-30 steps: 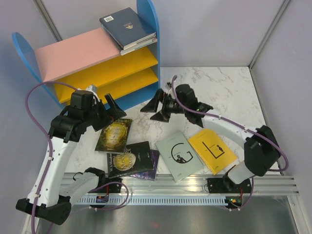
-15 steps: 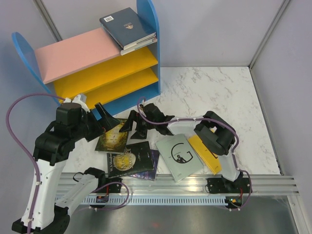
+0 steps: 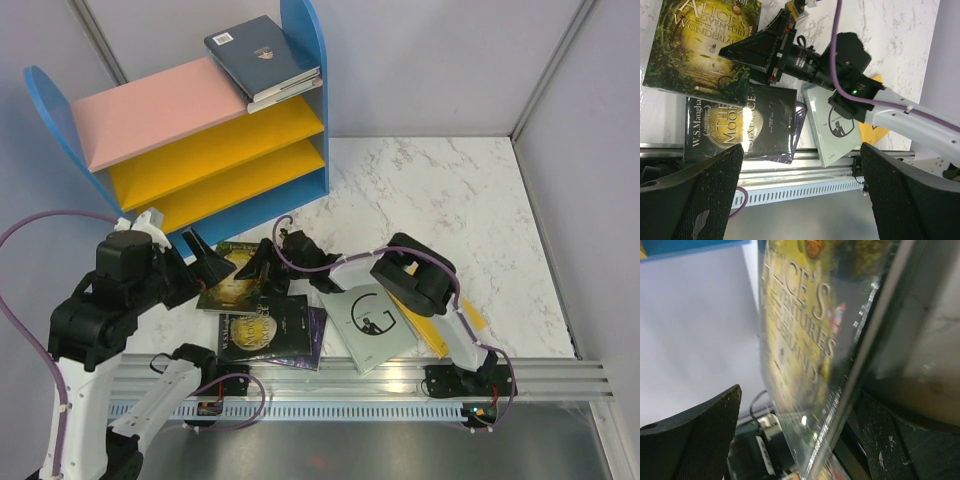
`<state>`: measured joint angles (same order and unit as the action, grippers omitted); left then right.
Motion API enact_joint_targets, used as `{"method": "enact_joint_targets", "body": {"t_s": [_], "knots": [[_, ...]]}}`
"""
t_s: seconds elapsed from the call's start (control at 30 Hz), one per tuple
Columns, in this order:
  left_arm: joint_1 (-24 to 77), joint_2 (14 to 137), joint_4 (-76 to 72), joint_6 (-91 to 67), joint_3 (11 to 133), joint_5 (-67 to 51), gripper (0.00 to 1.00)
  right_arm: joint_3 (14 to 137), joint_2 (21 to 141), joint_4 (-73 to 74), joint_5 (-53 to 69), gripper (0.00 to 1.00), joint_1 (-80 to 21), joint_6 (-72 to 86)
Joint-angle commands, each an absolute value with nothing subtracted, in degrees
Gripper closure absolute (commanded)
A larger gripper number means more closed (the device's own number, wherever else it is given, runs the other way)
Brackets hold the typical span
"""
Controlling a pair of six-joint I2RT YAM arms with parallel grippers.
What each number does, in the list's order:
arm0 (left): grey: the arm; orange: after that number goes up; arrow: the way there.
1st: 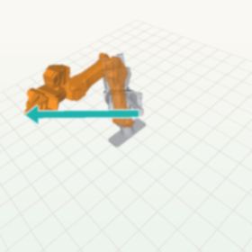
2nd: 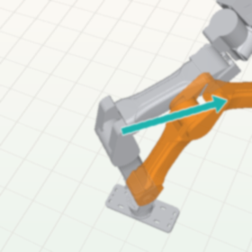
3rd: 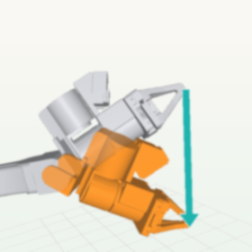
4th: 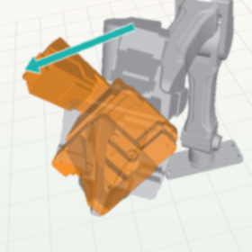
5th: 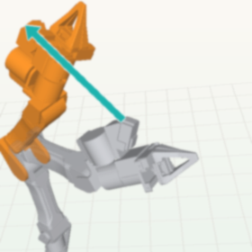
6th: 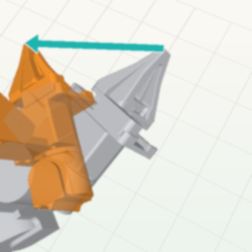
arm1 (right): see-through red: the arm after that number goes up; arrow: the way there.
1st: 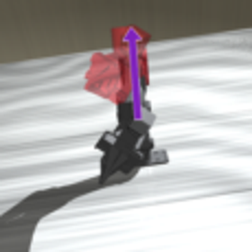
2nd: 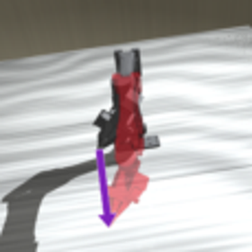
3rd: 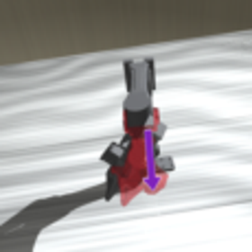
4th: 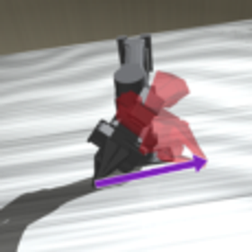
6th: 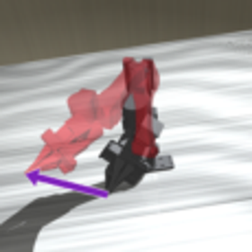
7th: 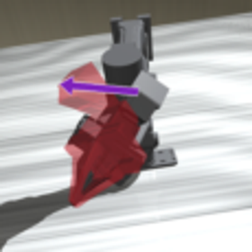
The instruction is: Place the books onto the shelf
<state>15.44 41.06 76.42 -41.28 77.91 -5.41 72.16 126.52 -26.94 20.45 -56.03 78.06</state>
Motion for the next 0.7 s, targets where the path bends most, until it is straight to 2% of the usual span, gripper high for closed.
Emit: {"method": "enact_joint_targets", "body": {"t_s": [0.0, 0.1, 0.17, 0.23, 0.27, 0.33, 0.37, 0.53, 0.67], "knots": [[15.21, 41.57, 79.36, -40.61, 81.38, -5.27, 0.00, 71.02, 131.29, -36.89, 15.39, 0.06, -58.27, 86.02], [15.29, 41.48, 80.07, -39.47, 81.48, -5.71, 0.00, 70.93, 134.11, -43.05, 13.01, 0.15, -59.24, 89.28], [15.29, 41.66, 80.16, -38.94, 81.04, -6.15, 0.00, 70.58, 134.91, -47.98, 12.22, 0.31, -59.33, 90.87], [15.21, 41.75, 80.16, -38.58, 80.33, -6.42, 0.00, 68.74, 134.13, -51.40, 10.90, 0.51, -59.06, 92.10], [15.21, 42.10, 80.16, -38.24, 79.98, -6.33, 0.00, 68.03, 133.34, -51.33, 10.72, 0.70, -58.89, 91.85], [15.29, 42.19, 79.98, -38.14, 79.81, -6.24, 0.00, 65.75, 129.48, -49.41, 10.63, 0.85, -58.10, 89.40], [15.21, 42.45, 79.89, -38.06, 79.72, -6.15, 0.00, 64.96, 127.81, -48.18, 10.81, 0.98, -57.57, 88.34], [15.29, 43.06, 77.52, -37.44, 79.28, -6.41, 0.00, 57.23, 112.79, -38.61, 11.25, 1.00, -54.67, 82.01], [15.29, 42.54, 72.35, -34.81, 77.09, -13.41, 0.00, 55.28, 99.62, -28.67, 13.00, 1.00, -53.26, 75.08]]}}
